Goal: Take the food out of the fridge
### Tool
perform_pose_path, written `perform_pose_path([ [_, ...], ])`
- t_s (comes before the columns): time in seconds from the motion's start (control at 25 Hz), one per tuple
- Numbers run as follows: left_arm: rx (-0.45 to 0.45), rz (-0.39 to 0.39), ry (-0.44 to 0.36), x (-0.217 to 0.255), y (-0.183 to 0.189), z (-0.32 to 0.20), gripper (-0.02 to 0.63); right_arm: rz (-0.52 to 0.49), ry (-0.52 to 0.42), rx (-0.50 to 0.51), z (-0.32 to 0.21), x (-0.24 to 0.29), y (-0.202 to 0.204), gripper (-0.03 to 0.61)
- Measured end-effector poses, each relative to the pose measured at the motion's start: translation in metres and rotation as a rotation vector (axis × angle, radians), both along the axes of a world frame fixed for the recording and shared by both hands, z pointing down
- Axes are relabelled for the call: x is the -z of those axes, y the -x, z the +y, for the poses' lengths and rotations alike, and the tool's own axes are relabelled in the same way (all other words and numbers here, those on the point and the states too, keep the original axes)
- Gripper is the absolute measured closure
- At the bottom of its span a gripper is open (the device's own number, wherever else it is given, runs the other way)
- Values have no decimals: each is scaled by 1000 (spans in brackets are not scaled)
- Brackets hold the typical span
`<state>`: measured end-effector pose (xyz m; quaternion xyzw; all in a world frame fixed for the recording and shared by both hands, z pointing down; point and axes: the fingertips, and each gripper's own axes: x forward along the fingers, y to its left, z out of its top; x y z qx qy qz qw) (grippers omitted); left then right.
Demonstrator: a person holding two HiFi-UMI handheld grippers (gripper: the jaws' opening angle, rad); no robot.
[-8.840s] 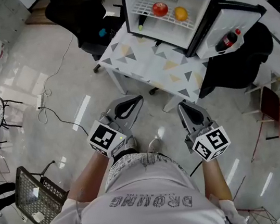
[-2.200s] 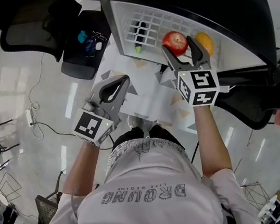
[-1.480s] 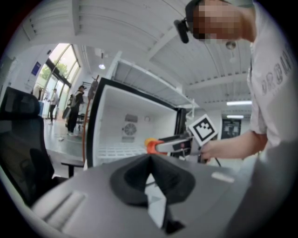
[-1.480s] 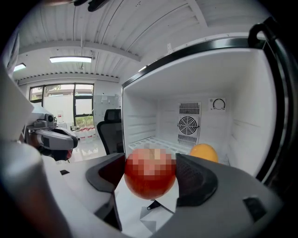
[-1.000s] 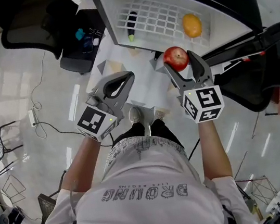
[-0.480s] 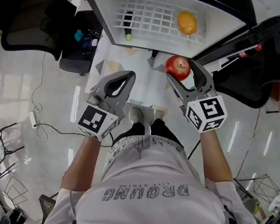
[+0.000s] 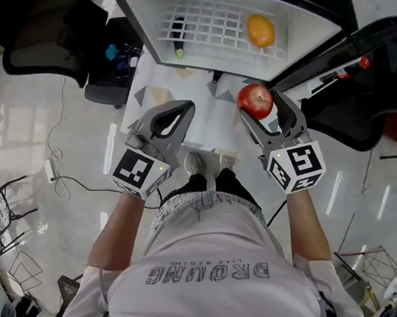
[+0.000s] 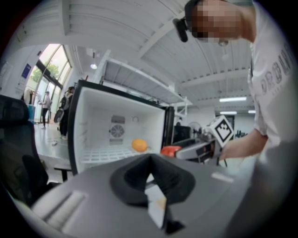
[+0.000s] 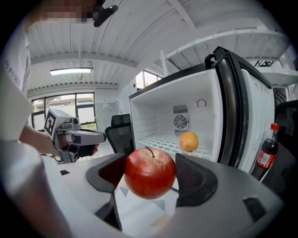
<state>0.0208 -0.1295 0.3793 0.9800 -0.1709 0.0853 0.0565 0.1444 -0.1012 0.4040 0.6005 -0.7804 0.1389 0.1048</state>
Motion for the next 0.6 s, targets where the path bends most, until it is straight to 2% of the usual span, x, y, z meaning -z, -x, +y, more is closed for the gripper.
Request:
perform_pose_path([
  [0.6,-6,-8,-4,0,-9,3,609,5,9,-1,7,-2,-9,267],
])
